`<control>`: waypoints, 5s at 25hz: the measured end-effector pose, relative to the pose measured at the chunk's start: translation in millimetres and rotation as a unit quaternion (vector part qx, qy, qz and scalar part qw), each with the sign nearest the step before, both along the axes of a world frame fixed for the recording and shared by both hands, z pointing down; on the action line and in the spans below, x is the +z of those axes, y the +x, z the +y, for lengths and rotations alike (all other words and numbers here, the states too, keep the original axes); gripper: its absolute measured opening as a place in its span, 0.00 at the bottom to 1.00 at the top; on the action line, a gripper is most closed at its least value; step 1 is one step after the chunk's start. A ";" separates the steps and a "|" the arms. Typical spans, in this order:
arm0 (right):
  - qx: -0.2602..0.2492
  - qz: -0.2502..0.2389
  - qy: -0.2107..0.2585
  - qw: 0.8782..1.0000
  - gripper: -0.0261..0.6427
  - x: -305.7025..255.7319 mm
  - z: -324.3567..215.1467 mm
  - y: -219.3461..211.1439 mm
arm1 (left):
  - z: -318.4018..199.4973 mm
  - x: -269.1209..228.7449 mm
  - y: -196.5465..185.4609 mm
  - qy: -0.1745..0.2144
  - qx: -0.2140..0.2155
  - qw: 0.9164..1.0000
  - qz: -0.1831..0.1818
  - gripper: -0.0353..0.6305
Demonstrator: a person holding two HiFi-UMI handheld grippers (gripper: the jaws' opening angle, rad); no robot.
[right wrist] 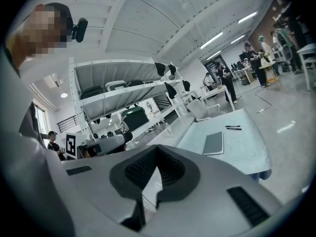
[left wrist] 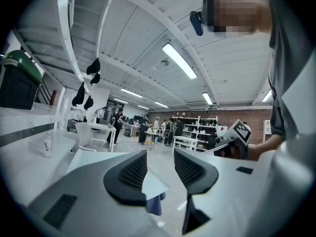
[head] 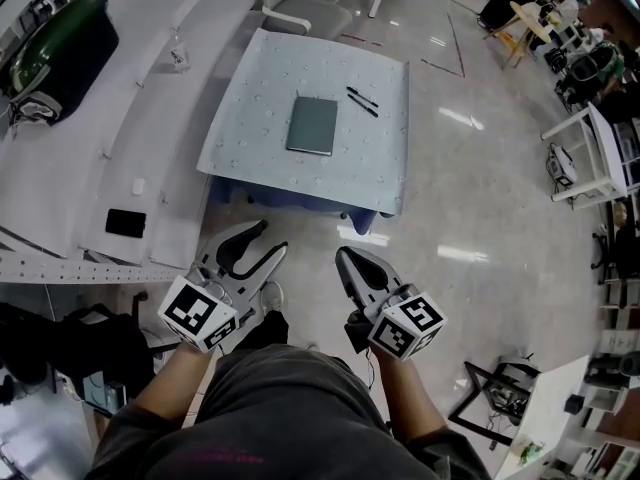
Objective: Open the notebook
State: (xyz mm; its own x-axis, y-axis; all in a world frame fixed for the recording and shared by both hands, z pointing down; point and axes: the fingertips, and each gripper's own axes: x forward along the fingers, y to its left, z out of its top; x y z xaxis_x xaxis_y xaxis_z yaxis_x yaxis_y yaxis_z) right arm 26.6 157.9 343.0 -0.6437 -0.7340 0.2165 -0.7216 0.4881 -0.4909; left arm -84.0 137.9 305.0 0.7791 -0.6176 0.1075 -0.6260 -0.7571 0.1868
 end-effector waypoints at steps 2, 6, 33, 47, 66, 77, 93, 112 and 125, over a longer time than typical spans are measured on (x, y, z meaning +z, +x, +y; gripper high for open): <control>0.004 0.002 0.001 1.000 0.04 -2.0 -9.3 -4.5 | -9.6 -1.1 -5.1 0.000 0.003 1.000 0.001 0.31; 0.015 0.004 0.006 1.000 0.04 -6.0 -26.1 -14.4 | -28.4 -4.3 -17.1 0.002 0.009 1.000 0.006 0.31; 0.037 0.004 0.000 0.999 0.04 3.5 -97.3 -29.0 | -99.9 9.6 -33.6 -0.002 0.028 1.000 -0.007 0.31; 0.027 -0.004 -0.013 1.000 0.04 20.4 -171.8 12.8 | -170.0 28.2 8.9 -0.018 0.026 0.999 -0.025 0.31; -0.013 -0.016 -0.045 0.999 0.04 51.3 -281.5 100.8 | -266.6 73.2 93.6 -0.059 -0.004 0.996 -0.059 0.32; -0.031 -0.028 -0.062 0.997 0.04 75.8 -326.1 147.0 | -299.7 107.1 131.2 -0.075 -0.016 0.992 -0.096 0.33; -0.018 -0.028 -0.111 0.993 0.04 128.5 -347.2 165.9 | -318.2 185.7 155.0 -0.096 0.024 0.981 -0.168 0.33; 0.034 -0.002 -0.167 0.985 0.04 196.4 -345.1 171.1 | -327.7 309.3 161.9 -0.103 0.087 0.955 -0.264 0.33; 0.065 -0.001 -0.212 0.975 0.04 240.9 -324.5 189.4 | -335.9 367.4 169.5 -0.075 0.101 0.939 -0.321 0.33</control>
State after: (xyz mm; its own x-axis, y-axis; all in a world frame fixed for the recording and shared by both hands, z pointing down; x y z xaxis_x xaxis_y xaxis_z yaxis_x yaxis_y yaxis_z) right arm 216.0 -166.6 583.9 -0.5515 -0.6547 0.5169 -0.7631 0.1458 -0.6296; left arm 85.5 -198.0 672.4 0.6244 -0.4038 0.6686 -0.4920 -0.8682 -0.0648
